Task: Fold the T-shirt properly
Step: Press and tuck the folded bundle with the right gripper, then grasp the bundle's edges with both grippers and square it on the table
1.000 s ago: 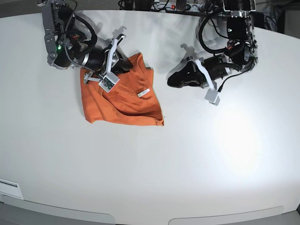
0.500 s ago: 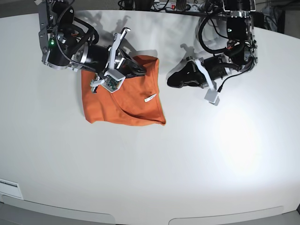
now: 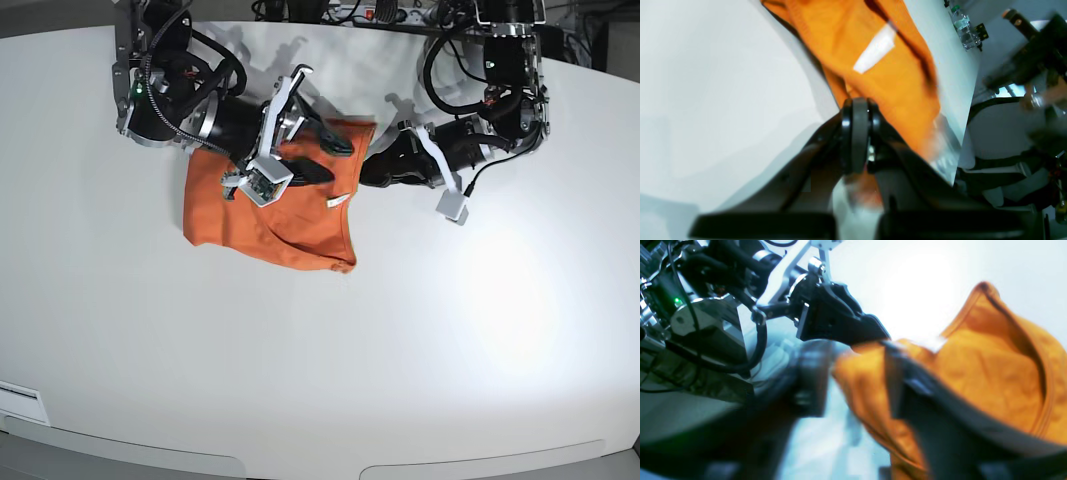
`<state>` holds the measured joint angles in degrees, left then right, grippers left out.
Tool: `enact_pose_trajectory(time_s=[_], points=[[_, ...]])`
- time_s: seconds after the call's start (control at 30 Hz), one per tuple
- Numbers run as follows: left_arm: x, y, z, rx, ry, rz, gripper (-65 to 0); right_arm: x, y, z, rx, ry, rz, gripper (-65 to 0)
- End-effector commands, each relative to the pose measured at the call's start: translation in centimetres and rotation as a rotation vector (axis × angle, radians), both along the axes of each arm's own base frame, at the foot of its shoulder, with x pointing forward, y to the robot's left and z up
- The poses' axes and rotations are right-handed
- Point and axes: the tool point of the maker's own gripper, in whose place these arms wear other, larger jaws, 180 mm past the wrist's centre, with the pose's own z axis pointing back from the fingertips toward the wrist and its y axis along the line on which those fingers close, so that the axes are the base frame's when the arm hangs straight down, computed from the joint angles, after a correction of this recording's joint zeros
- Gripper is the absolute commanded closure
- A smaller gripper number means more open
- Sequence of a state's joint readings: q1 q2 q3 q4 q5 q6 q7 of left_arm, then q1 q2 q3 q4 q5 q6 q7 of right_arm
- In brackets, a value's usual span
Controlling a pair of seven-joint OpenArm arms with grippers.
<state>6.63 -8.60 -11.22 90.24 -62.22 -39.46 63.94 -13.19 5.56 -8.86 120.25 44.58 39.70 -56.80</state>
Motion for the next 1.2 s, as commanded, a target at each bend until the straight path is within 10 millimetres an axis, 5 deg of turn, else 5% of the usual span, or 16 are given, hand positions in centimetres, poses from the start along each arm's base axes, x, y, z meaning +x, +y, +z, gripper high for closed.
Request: enact_pose_trajectory(time_s=[0.0,0.13,0.23,0.3,0.37,0.57,0.73,0.87,1.17], points=[[0.8,0.1,1.7,-0.026,-0.057,0.002,0.0,0.8,0.3,1.9,0.052,-0.057,0.003,-37.4],[0.8,0.7,2.0,0.013,-0.073,-0.018,0.0,3.2,-0.4,3.6,0.030,-0.144,-0.019,-37.7],[-0.1,0.2,2.5,0.070,-0.092,-0.087,0.0,5.8,-2.9,3.6,-0.071,-0.205,-0.111,-36.2],[-0.7,-0.6,3.3,0.097,-0.127,-0.135,0.0,7.3,-4.9,3.6,-0.130,-0.232,-0.179,-22.2],[-1.8,-1.9,4.5,0.115,-0.175,-0.197,0.0,8.0,-6.8,3.5,-0.163,-0.242,-0.220,0.0],[-6.3,-6.9,5.4,0.229,-0.302,-0.398,0.0,9.7,-11.1,2.0,-0.222,-0.267,-0.279,0.0],[-6.8,-8.4,3.5,0.345,-0.358,-0.434,0.0,11.6,-13.9,-2.2,-0.273,-0.161,-0.291,0.0],[-6.4,-7.9,1.8,0.461,-0.379,-0.424,0.0,12.9,-14.9,-4.7,-0.317,-0.091,-0.273,0.0],[-4.8,-5.5,-4.0,0.609,-0.294,-0.423,0.0,12.8,-15.0,-5.8,-0.364,-0.071,-0.243,0.0]])
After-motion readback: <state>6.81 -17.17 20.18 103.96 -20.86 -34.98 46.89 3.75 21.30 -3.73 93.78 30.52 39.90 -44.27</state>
